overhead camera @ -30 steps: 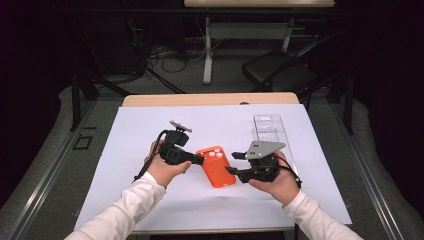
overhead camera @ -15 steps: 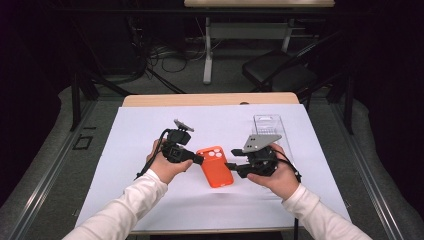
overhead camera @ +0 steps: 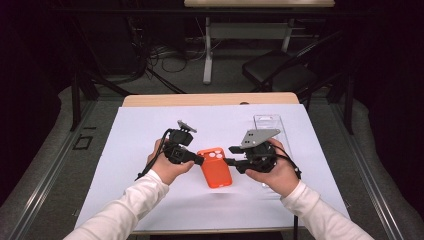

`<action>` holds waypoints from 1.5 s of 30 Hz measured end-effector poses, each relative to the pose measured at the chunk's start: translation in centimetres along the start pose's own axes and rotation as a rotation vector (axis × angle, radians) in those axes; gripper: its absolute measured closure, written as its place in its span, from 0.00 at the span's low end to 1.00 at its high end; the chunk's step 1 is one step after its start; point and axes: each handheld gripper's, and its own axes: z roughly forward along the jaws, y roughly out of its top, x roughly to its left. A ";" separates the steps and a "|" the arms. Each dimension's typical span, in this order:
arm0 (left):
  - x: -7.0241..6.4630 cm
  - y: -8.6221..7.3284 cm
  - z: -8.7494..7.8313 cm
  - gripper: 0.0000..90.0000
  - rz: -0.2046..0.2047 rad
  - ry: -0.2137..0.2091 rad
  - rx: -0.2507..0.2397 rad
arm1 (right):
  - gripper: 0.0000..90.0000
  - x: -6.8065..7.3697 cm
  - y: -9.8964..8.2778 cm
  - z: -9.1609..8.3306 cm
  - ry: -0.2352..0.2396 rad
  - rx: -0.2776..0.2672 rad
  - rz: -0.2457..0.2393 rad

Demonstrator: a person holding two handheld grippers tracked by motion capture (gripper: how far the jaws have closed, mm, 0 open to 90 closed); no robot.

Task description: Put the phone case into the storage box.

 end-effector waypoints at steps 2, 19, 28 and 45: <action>-0.2 0.0 0.0 0.92 0.010 0.000 0.003 | 0.67 0.1 0.2 -0.1 -0.005 0.003 -0.006; -1.4 0.2 0.6 0.92 0.033 -0.006 0.027 | 0.76 0.7 1.0 -0.2 -0.039 0.025 -0.048; -1.7 0.2 0.7 0.92 0.042 -0.002 0.040 | 0.78 0.9 1.2 0.0 -0.047 0.041 -0.075; -1.8 0.1 0.8 0.92 0.043 0.000 0.055 | 0.85 1.7 1.5 0.3 -0.068 0.085 -0.131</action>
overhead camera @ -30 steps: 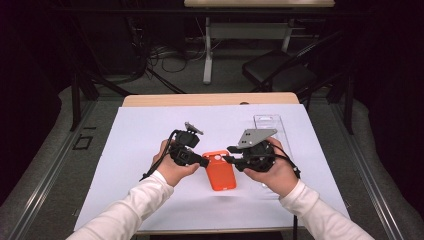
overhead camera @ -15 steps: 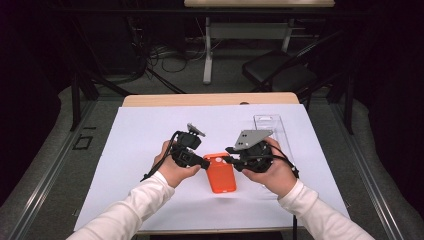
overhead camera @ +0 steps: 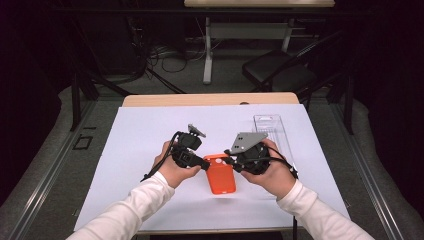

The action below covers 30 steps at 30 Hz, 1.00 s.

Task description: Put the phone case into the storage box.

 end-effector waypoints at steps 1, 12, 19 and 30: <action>0.0 0.0 0.0 0.92 0.000 0.000 0.001 | 0.85 0.1 0.0 0.0 -0.001 0.002 0.001; -0.1 0.0 0.1 0.92 0.000 0.005 0.005 | 0.86 0.6 0.2 0.3 -0.030 0.030 -0.038; -0.1 0.0 0.1 0.92 -0.001 0.001 0.007 | 0.88 0.8 0.3 0.3 -0.052 0.035 -0.066; 0.0 0.0 0.1 0.92 0.000 0.000 0.003 | 0.88 0.7 0.2 0.3 -0.061 0.034 -0.078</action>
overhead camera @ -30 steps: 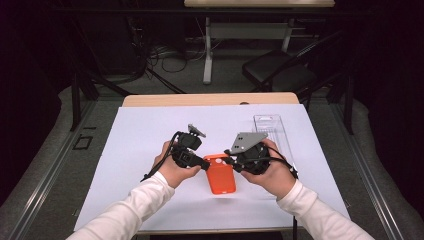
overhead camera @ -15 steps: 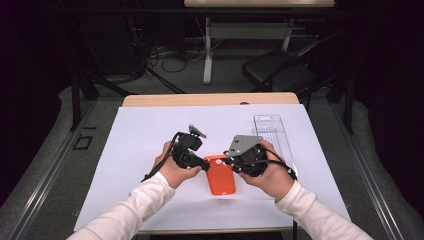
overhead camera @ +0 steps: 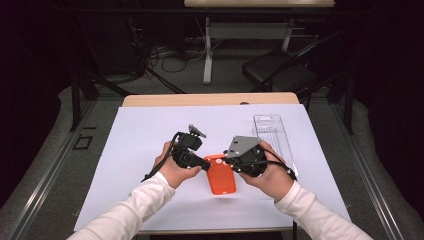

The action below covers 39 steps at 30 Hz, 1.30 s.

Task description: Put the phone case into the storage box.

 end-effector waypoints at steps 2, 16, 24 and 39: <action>0.0 0.0 0.0 0.91 0.000 0.001 -0.001 | 0.88 0.0 0.0 0.0 -0.002 0.001 0.001; 0.2 -0.2 -0.2 0.89 0.001 -0.019 -0.017 | 0.89 -0.1 -0.1 0.0 -0.002 -0.020 0.007; 0.2 -0.2 -0.3 0.88 0.013 -0.018 -0.022 | 0.89 -0.2 -0.2 -0.1 0.004 -0.033 0.015; 0.5 -0.5 -0.5 0.81 0.031 -0.028 -0.035 | 0.89 -0.6 -0.4 -0.1 0.023 -0.052 0.033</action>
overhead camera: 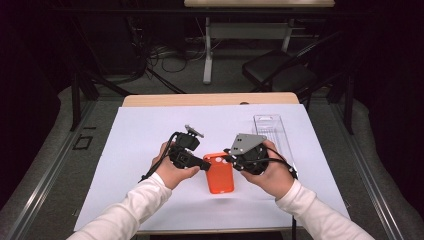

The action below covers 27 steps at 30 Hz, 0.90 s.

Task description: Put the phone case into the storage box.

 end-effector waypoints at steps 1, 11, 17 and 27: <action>0.0 0.0 0.0 0.80 -0.003 0.000 -0.009 | 0.89 -0.1 0.0 0.0 0.001 -0.002 0.002; 0.1 -0.2 -0.1 0.73 0.036 0.008 -0.025 | 0.89 -0.6 -0.3 -0.1 0.019 -0.027 0.007; 0.1 -0.2 -0.2 0.67 0.064 0.017 -0.038 | 0.89 -0.9 -0.4 -0.2 0.028 -0.043 0.011; 0.0 -0.3 -0.2 0.61 0.096 0.016 -0.046 | 0.89 -1.6 -0.7 -0.4 0.058 -0.070 0.033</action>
